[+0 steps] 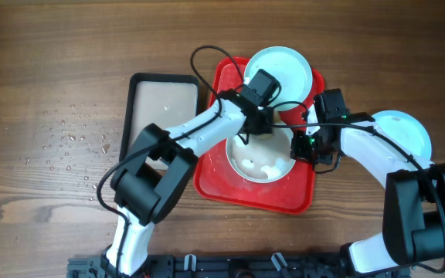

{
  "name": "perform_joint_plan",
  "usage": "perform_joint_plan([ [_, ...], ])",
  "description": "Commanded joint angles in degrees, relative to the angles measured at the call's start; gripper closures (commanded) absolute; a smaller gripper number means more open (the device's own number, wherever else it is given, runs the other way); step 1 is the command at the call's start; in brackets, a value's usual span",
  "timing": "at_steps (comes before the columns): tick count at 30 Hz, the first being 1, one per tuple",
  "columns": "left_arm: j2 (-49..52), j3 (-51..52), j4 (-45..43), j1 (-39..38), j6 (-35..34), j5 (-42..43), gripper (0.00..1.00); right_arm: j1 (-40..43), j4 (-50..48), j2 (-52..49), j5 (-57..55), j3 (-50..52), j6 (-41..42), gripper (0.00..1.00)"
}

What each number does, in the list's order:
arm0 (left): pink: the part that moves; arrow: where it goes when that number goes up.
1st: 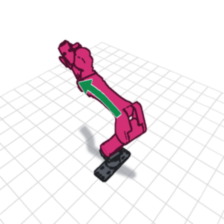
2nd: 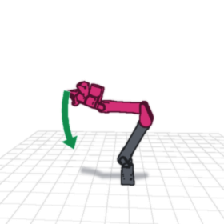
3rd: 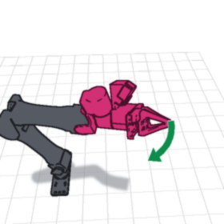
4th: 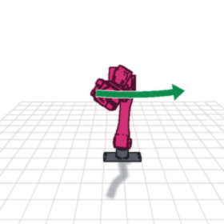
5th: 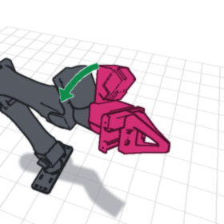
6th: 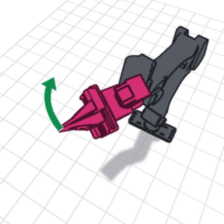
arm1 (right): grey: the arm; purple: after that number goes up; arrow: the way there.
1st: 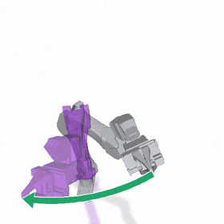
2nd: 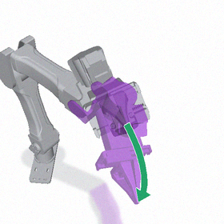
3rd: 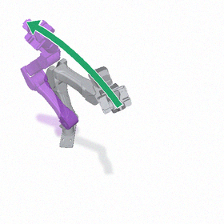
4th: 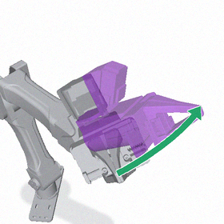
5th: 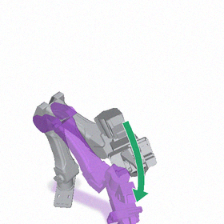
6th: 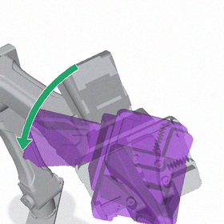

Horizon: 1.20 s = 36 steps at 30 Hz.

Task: Clean dirty plates on tray and stack at the side
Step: 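Scrub the tilted plate with the sponge while right gripper holds it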

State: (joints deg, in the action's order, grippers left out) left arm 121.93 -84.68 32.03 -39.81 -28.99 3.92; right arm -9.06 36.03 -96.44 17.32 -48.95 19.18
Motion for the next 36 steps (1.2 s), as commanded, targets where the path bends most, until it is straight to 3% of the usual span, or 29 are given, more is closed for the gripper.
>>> perform_joint_plan([
  [1, 1.9, 1.4, 4.7, 3.3, 0.3, -20.0, 0.96, 0.0, 1.0, -1.2, -5.0, 1.0, -1.0, 0.96],
  [4, 1.7, 1.4, 8.9, 3.2, 0.3, -26.9, 0.96, 0.0, 1.0, -1.2, -5.0, 1.0, -1.0, 0.96],
  [6, 1.0, 1.4, 12.3, 3.0, 0.2, -27.1, 0.96, 0.0, 1.0, -1.2, -5.0, 1.0, -1.0, 0.96],
  [10, -1.9, 1.4, 18.5, 3.0, 0.3, -10.4, 0.96, 0.0, 1.0, -1.2, -5.0, 1.0, -1.0, 0.96],
  [13, -2.1, 1.4, 19.7, 3.0, 0.3, 7.1, 0.96, 0.0, 0.9, -1.2, -5.0, 1.0, -1.0, 0.96],
  [15, -2.1, 1.4, 19.0, 2.5, 0.3, 14.4, 0.96, 0.0, 0.8, -1.2, -5.0, 1.0, -1.0, 0.96],
  [18, -2.1, 1.4, 16.9, -0.1, -0.3, 18.2, 0.96, 0.0, 0.6, -1.2, -5.0, 1.0, -0.9, 0.96],
  [22, -2.4, 1.4, 16.0, -3.8, -2.1, 17.9, 0.96, 0.0, 0.6, -1.2, -4.9, 1.0, 1.9, 0.96],
  [25, -2.3, 1.9, 16.2, -4.5, -7.8, 12.0, 0.96, 0.0, 0.5, -1.2, -4.9, 1.0, 4.6, 0.96],
  [28, -2.3, 3.4, 17.1, -3.8, -9.0, 6.6, 0.96, 0.0, 0.5, -1.2, -3.4, 1.0, 5.5, 0.96],
  [32, -2.4, 5.4, 21.5, -2.7, -9.2, -11.0, 0.96, 0.0, 0.0, -1.2, -3.0, 1.0, 8.0, 0.96],
  [36, -2.7, 5.4, 21.7, -1.7, -9.5, -20.2, 0.96, 0.0, -0.2, -1.2, -2.7, 1.0, 8.0, 0.96],
])
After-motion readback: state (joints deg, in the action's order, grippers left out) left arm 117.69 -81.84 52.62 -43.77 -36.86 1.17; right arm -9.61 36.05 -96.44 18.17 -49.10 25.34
